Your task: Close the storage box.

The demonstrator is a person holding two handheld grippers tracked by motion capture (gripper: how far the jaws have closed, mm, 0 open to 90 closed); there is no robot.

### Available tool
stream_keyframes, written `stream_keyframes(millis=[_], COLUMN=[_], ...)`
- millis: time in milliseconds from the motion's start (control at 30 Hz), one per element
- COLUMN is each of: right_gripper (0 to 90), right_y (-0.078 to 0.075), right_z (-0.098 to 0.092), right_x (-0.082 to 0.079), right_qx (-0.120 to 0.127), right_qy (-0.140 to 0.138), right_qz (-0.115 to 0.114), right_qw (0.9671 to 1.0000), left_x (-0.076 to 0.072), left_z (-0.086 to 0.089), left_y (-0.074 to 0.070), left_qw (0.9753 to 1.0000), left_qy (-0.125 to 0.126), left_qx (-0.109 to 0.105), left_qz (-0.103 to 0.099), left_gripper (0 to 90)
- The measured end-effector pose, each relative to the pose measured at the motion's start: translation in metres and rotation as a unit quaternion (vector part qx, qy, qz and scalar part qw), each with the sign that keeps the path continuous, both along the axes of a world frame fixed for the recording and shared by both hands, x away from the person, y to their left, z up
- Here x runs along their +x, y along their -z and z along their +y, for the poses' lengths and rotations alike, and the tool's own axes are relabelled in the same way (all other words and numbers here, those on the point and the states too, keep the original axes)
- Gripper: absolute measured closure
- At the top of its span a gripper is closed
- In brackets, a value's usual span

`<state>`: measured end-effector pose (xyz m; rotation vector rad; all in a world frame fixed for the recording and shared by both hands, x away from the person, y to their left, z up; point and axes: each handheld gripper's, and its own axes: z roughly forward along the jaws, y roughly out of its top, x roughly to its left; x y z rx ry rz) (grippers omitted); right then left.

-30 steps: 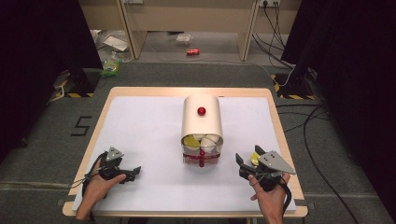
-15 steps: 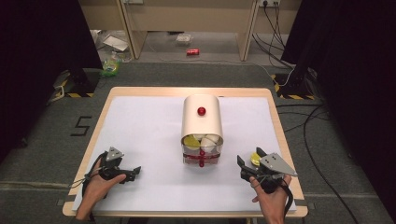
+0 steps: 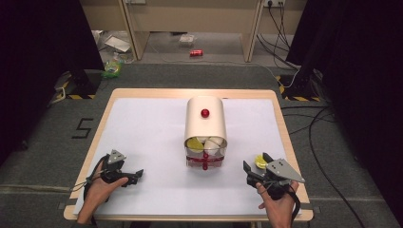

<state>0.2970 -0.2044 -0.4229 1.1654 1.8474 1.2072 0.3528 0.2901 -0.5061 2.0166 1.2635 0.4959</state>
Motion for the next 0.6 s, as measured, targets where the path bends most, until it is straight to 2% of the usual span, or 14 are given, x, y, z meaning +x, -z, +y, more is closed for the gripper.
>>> stream_keyframes(millis=[600], right_gripper=[26.5], right_y=[0.008], right_z=[-0.011], right_x=[-0.01], right_qx=[-0.002], right_qy=[0.007], right_qz=[0.016], right_qw=[0.9998], left_x=[0.0], left_z=[0.0], left_y=[0.0], left_qw=[1.0], left_qy=[0.0], left_qx=[0.001], left_qz=[0.0], left_gripper=[0.0])
